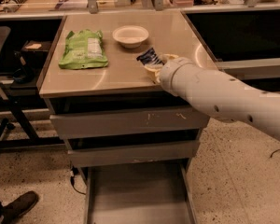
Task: Pick rxbar blueberry from bottom drawer and place on counter
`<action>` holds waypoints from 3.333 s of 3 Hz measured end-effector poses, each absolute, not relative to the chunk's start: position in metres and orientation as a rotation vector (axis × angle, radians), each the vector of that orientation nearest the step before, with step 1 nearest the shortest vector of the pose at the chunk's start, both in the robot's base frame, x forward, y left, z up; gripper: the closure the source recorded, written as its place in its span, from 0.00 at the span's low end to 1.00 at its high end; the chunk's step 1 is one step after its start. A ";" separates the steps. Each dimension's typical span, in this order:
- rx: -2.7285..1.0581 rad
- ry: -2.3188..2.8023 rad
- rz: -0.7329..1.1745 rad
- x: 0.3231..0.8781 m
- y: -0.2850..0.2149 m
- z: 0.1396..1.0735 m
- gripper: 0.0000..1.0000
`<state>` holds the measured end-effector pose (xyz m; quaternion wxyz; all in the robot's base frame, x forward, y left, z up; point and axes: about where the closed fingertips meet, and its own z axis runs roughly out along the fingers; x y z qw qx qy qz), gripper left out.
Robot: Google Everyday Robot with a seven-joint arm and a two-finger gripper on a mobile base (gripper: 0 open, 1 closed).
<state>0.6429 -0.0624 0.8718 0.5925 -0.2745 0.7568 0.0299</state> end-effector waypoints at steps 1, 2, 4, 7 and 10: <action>-0.669 1.748 0.079 0.650 -0.042 0.875 1.00; -0.622 1.765 0.087 0.658 -0.051 0.868 1.00; -0.584 1.792 0.108 0.707 -0.052 0.844 1.00; -0.583 1.793 0.110 0.708 -0.052 0.842 0.36; -0.583 1.793 0.110 0.708 -0.051 0.843 0.00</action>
Offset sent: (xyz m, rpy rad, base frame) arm 0.0260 -0.0020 -0.0214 0.0548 0.0333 -0.0438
